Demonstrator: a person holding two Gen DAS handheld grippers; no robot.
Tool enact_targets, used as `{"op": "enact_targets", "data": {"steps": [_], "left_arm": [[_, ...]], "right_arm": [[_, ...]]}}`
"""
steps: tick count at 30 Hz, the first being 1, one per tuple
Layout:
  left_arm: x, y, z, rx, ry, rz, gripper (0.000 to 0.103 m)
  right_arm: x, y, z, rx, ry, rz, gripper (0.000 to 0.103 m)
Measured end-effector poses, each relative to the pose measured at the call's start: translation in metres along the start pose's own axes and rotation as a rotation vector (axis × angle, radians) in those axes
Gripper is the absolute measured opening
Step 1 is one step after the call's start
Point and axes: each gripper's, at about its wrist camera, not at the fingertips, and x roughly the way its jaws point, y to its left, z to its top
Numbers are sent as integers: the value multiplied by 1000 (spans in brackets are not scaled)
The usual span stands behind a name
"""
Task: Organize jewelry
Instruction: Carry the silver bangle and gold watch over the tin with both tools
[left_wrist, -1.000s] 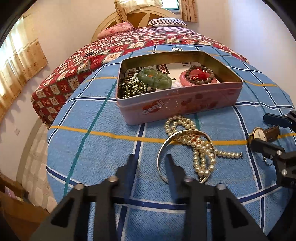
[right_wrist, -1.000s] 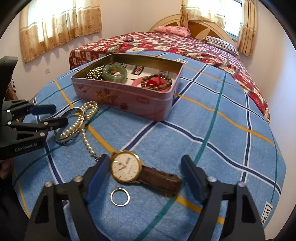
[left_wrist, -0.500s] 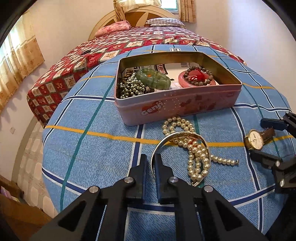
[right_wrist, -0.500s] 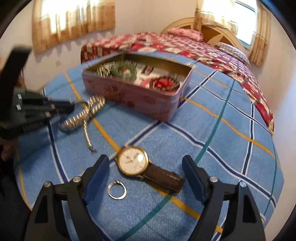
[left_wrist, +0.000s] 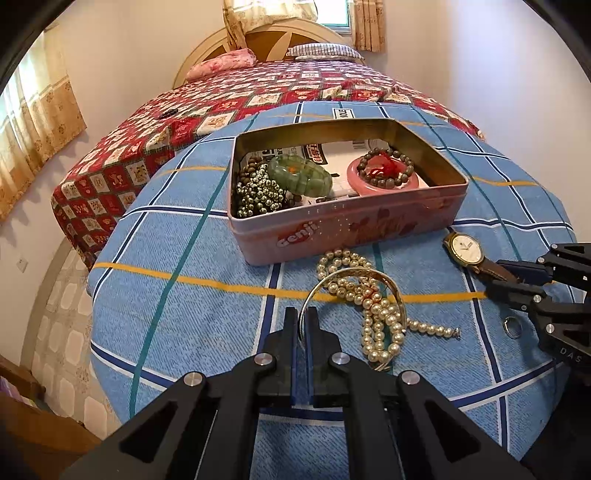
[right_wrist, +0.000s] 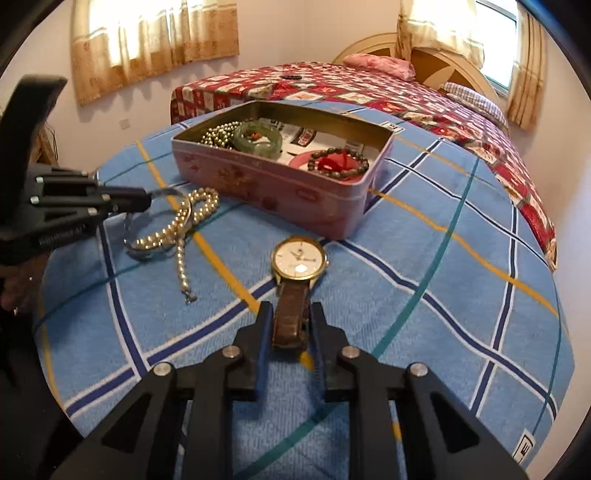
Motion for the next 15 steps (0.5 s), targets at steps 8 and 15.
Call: {"op": "enact_targets", "data": {"steps": [8, 15], "left_arm": [[-4, 3, 3, -10, -9, -6, 2], [-30, 10, 16, -16, -74, 5, 2]], "right_arm": [[2, 4, 6, -23, -2, -18, 21], [-28, 4, 14, 3, -144, -32, 20]]}}
